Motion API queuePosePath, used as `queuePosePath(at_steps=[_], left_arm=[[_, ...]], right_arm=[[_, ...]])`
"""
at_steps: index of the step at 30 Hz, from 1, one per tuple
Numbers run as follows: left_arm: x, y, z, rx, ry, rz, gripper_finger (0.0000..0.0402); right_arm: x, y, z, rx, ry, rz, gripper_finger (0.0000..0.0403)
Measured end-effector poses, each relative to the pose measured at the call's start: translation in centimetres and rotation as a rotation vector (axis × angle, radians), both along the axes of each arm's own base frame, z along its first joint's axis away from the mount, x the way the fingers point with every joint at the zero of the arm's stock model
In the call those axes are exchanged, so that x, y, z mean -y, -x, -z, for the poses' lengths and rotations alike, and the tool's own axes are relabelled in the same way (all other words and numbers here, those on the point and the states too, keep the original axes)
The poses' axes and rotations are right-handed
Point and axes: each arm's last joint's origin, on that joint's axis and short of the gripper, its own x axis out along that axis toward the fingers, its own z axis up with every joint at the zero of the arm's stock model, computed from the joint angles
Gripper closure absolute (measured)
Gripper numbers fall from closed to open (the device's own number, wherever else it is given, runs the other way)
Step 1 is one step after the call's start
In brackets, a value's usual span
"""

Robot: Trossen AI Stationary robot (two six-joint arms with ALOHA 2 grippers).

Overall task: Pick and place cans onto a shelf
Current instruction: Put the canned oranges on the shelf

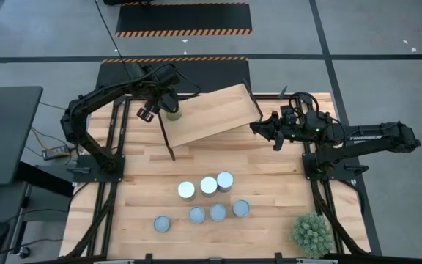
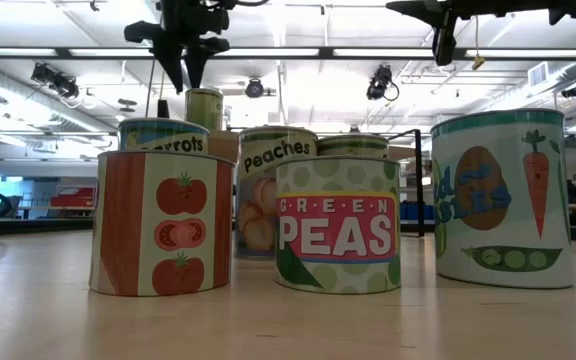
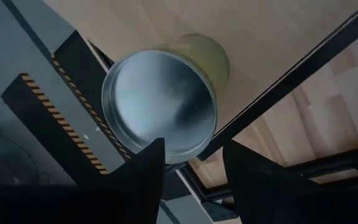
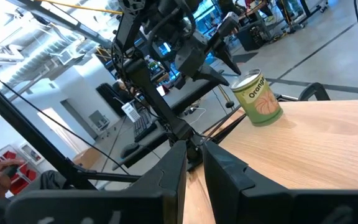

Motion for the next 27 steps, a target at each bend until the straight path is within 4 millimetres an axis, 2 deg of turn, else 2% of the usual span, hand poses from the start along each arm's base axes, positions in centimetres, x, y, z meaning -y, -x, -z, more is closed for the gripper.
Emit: queuePosePath(at_steps=[8, 12, 27], left_arm=[[-0.09, -0.01, 0.10, 0.017, 0.023, -0.040, 0.0235], [-0.10, 0.00, 0.09, -0.001, 0.012, 0.002, 0.0240], [-0.10, -0.05, 0.09, -0.003, 0.014, 0.034, 0.0302]], right_arm=[[0.00, 0.00, 0.00, 0.000, 0.000, 0.000, 0.0341], [0.00, 0.00, 0.00, 0.000, 0.001, 0.000, 0.0341], [0.00, 0.00, -0.01, 0.001, 0.000, 0.000, 0.0341]])
